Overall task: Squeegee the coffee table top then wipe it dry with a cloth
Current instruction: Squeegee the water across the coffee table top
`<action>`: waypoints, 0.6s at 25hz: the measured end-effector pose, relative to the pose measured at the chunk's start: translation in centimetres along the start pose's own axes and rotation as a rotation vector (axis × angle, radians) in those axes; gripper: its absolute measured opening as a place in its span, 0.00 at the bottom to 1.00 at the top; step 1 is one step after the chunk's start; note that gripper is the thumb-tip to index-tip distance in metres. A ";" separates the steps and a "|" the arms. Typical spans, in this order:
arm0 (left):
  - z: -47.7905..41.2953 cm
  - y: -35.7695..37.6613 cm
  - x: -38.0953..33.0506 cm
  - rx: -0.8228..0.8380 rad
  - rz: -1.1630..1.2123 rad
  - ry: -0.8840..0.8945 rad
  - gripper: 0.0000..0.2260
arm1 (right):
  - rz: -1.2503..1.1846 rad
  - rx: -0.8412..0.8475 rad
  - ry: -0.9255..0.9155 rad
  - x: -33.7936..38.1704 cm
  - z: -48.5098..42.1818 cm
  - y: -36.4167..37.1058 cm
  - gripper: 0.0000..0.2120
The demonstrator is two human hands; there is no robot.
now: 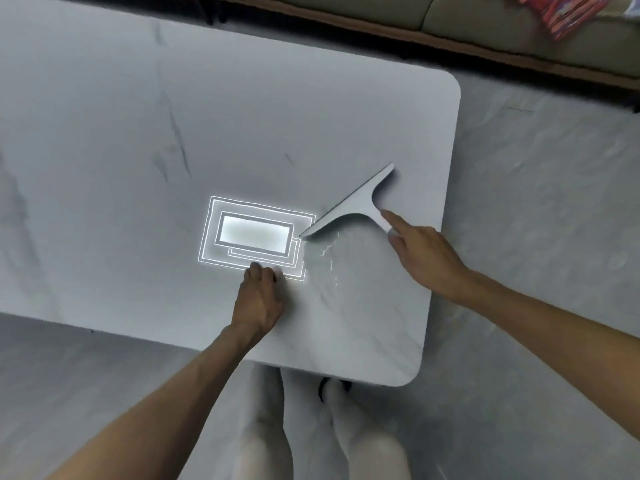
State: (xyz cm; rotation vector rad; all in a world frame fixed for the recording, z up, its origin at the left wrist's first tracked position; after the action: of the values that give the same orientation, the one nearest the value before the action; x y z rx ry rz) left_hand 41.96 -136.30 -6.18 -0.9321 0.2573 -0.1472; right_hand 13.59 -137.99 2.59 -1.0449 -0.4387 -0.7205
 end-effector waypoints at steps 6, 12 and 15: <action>2.4 2.3 0.3 0.028 0.055 -0.134 0.16 | 0.047 0.114 -0.030 2.1 -4.9 4.6 0.23; 3.8 2.7 1.0 0.019 0.201 -0.228 0.15 | 0.210 0.225 -0.087 -2.8 3.5 5.6 0.24; 6.0 3.1 0.5 0.049 0.292 -0.252 0.11 | 0.351 0.266 -0.093 -4.6 5.9 4.3 0.24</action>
State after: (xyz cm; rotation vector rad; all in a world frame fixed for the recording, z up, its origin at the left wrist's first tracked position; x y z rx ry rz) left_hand 44.14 -129.93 -5.29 -0.8455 0.1532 0.2307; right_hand 13.47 -129.86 -0.35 -0.8748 -0.4045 -0.2920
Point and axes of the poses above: each hand's wrist, its own z-axis away from the middle knuckle, its own y-axis out of the palm, x = y × z, the point moved 8 cm from there along -z, towards the middle knuckle, and after that the axes turned 13 degrees about -z, right-handed, at the moved point
